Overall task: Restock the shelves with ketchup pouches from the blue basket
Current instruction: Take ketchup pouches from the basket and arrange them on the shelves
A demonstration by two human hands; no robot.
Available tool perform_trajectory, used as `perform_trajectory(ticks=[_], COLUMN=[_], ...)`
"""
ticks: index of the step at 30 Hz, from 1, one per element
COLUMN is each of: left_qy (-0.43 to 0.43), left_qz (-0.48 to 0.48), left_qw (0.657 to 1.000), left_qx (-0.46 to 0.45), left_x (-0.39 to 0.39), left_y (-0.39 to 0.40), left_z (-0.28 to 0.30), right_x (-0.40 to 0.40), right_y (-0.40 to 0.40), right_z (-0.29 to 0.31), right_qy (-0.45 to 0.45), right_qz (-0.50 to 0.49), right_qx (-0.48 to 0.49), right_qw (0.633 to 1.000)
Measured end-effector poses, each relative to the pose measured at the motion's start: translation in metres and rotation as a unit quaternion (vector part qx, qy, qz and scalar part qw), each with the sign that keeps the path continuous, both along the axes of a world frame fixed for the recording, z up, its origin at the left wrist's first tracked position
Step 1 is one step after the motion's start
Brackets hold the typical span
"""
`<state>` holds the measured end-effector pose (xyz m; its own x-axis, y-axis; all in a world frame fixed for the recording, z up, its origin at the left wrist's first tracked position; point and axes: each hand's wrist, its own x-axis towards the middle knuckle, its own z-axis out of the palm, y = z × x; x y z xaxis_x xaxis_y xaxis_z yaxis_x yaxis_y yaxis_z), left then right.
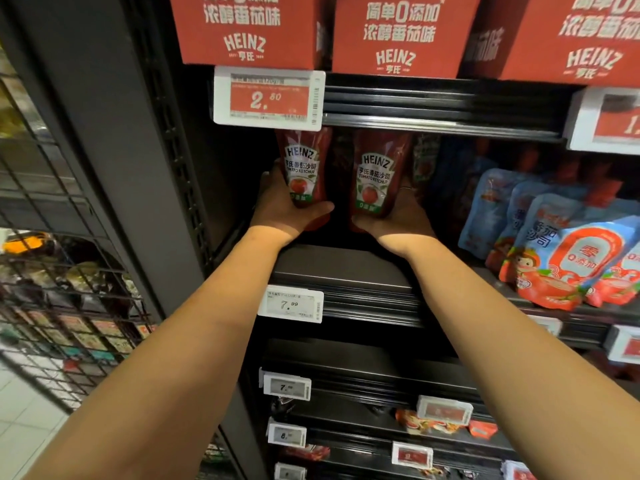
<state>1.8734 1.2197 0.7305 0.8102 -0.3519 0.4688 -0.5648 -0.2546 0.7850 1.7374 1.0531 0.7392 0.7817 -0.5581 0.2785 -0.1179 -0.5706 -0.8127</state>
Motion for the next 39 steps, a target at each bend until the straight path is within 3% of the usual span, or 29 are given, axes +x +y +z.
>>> perform_trajectory(ticks=[10, 13, 15, 17, 19, 25, 29, 34, 37, 39], left_qy=[-0.043, -0.134, -0.216, -0.287, -0.308, -0.277, -0.151, -0.041, -0.028, -0.034], left_qz=[0.041, 0.039, 0.030, -0.033, -0.104, -0.185, -0.226, -0.249, -0.252, -0.247], left_qw=[0.998, 0.990, 0.976, 0.956, 0.943, 0.943, 0.958, 0.955, 0.955, 0.955], left_qx=[0.013, -0.013, 0.006, 0.045, 0.067, -0.016, -0.088, -0.154, -0.157, -0.161], left_x=[-0.026, -0.057, -0.078, -0.097, -0.113, -0.137, -0.153, -0.166, -0.171, -0.174], left_y=[0.015, 0.036, 0.048, 0.050, 0.046, 0.038, 0.038, 0.037, 0.039, 0.041], left_z=[0.009, 0.008, 0.008, 0.010, 0.015, 0.020, 0.013, 0.013, 0.017, 0.019], right_x=[-0.009, -0.024, -0.041, -0.059, -0.074, -0.103, -0.115, -0.126, -0.135, -0.143], right_y=[0.000, 0.006, 0.015, 0.024, 0.031, 0.039, 0.042, 0.049, 0.055, 0.055], right_z=[0.003, 0.012, 0.019, 0.028, 0.035, 0.047, 0.046, 0.043, 0.048, 0.056], right_qy=[-0.014, 0.002, -0.008, -0.016, -0.001, 0.009, 0.002, -0.032, -0.012, 0.035], right_qz=[0.040, 0.073, 0.077, 0.087, 0.139, 0.216, 0.243, 0.234, 0.236, 0.180], right_qx=[0.024, 0.039, 0.108, 0.196, 0.219, 0.239, 0.214, 0.257, 0.265, 0.188], right_qw=[0.999, 0.997, 0.991, 0.977, 0.966, 0.947, 0.946, 0.937, 0.935, 0.965])
